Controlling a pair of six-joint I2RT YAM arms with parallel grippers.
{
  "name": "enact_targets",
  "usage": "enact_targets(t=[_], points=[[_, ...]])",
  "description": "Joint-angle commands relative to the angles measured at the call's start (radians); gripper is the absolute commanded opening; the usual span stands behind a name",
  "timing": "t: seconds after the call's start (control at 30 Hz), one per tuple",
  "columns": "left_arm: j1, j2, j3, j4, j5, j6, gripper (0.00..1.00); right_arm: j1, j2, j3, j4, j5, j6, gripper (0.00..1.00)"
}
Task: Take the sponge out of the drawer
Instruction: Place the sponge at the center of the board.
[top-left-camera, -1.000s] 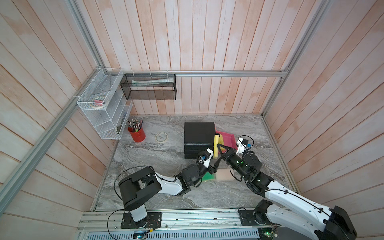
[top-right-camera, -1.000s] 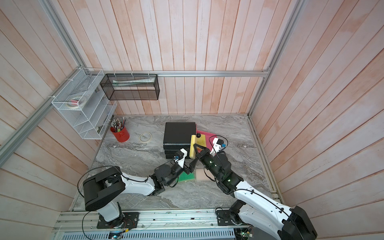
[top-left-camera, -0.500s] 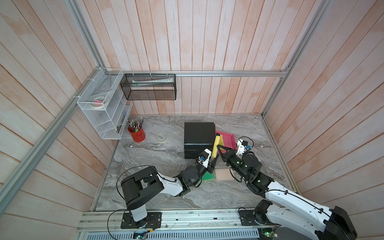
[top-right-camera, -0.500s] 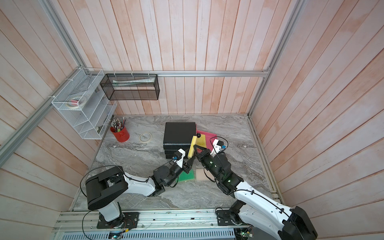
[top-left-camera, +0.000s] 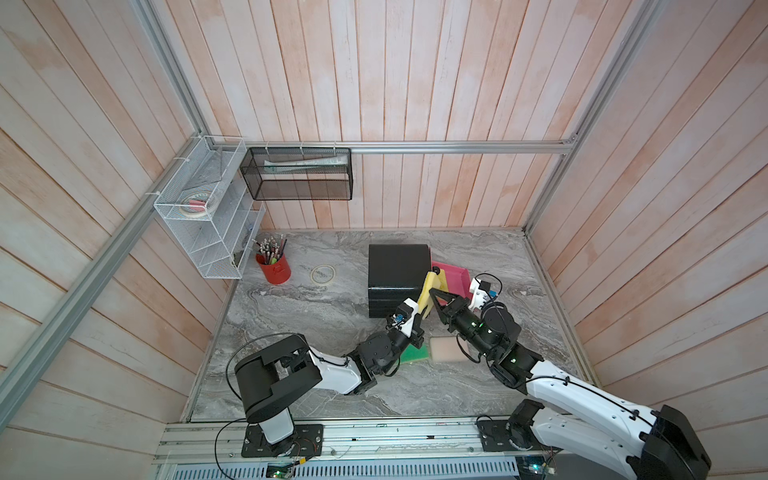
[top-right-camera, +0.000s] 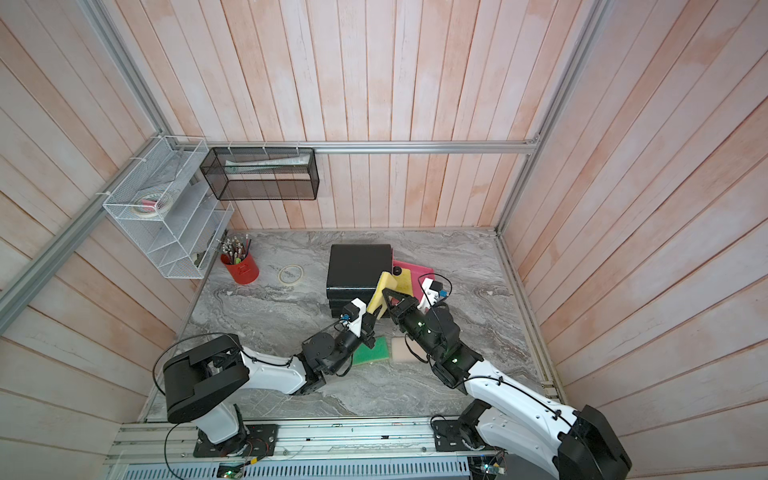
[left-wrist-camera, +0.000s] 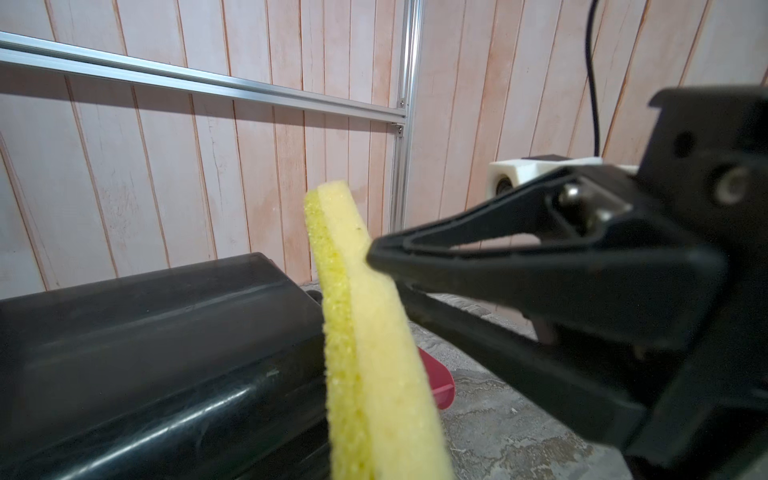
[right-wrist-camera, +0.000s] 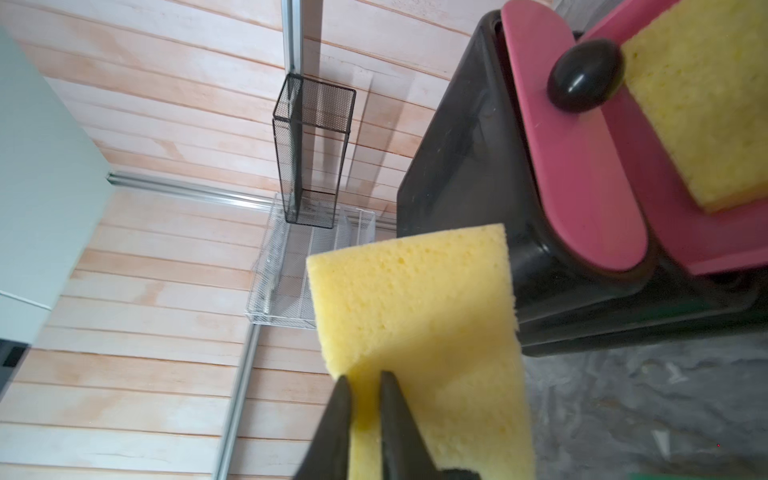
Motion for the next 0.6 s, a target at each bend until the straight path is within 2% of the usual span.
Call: enact_targets(t=[0.0,0.07,0.17,0.23,0.3,0.4,0.47,0.57], points=[[-0.002,-0.096,-0.037,0.001,0.007,-0.002,0.0,-0.02,-0.036,-0.006,-0.017,0.008,-0.05,0.45],[0.001,-0.169,-0.058,-0.054,0.009,-0.012,0.0,-0.028,-0.081,0.003,-0.066,0.05,-0.113,0.52],[0.026,-0.313,-0.073,-0.252,0.04,-0.076,0.0,-0.033,-0.155,0.045,-0.171,0.13,-0.247,0.58],[0.081,-0.417,-0.067,-0.447,0.142,-0.175,0.0,-0.033,-0.188,0.079,-0.226,0.164,-0.337,0.61],[0.176,-0.514,-0.041,-0.651,0.281,-0.252,0.0,-0.035,-0.205,0.107,-0.269,0.187,-0.406,0.64],[0.28,-0.598,0.025,-0.98,0.45,-0.3,0.0,-0.038,-0.195,0.142,-0.312,0.194,-0.486,0.67],[0.326,-0.637,0.04,-1.107,0.53,-0.317,0.0,-0.039,-0.173,0.161,-0.328,0.189,-0.523,0.67],[0.371,-0.66,0.017,-1.175,0.621,-0.347,0.0,-0.039,-0.138,0.17,-0.332,0.194,-0.552,0.67]])
